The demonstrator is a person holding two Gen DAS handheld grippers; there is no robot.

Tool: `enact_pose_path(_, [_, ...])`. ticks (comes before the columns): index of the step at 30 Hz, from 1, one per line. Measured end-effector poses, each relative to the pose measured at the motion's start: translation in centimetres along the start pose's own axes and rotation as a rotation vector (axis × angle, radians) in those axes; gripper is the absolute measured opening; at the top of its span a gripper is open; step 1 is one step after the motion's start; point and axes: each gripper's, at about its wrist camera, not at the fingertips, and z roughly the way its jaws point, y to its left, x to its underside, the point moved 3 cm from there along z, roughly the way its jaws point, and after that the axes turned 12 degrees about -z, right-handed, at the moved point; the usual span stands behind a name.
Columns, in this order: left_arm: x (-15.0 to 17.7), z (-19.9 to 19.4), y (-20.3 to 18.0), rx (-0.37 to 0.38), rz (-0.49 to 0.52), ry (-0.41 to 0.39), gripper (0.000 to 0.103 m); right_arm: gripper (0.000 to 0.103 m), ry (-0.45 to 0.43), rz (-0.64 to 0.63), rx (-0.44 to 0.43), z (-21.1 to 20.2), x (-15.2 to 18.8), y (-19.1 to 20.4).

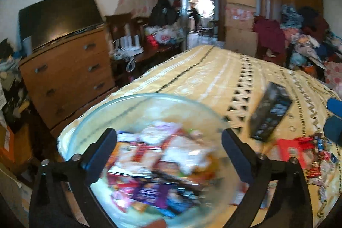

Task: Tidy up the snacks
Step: 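Move both grippers back over the snack pile on the bed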

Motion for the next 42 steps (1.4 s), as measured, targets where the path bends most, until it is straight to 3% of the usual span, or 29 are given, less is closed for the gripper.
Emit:
enact_pose_path(4, [0.9, -2.0, -5.0, 0.063, 0.042, -0.018, 0.102, 0.096, -0.022, 0.041, 0.116, -5.1, 3.5, -2.8])
enact_pose_path(8, [2.6, -3.6, -10.0, 0.129, 0.097, -0.021, 0.102, 0.097, 0.014, 0.075, 0.207, -8.5, 7.6, -5.0])
enact_pose_path(13, [5.3, -4.4, -16.0, 0.259, 0.134, 0.062, 0.102, 0.097, 0.099, 0.183, 0.294, -11.6, 13.9, -8.4])
enact_pose_path(17, [8.4, -5.2, -20.8, 0.263, 0.230, 0.088, 0.102, 0.097, 0.156, 0.286, 0.338, -13.9, 18.7, -10.1])
enact_pose_path(20, [10.6, -5.9, -23.5, 0.329, 0.275, 0.123, 0.102, 0.097, 0.192, 0.316, 0.364, -15.4, 21.7, -10.9])
enact_pose_path(23, [12.8, -6.3, -26.0, 0.346, 0.325, 0.149, 0.102, 0.097, 0.232, 0.332, 0.401, -16.4, 24.6, -11.9])
enact_pose_path(29, [16.3, -6.5, -29.2, 0.354, 0.398, 0.183, 0.102, 0.097, 0.293, 0.406, 0.424, -17.5, 29.6, -13.8])
enact_pose_path(35, [18.9, -5.6, -31.3, 0.358, 0.442, 0.230, 0.102, 0.097, 0.308, 0.449, 0.418, -18.0, 32.1, -14.5])
enact_pose_path(42, [22.9, -2.6, -33.0, 0.369, 0.457, 0.363, 0.102, 0.097, 0.310, 0.496, 0.413, -18.3, 33.8, -15.3])
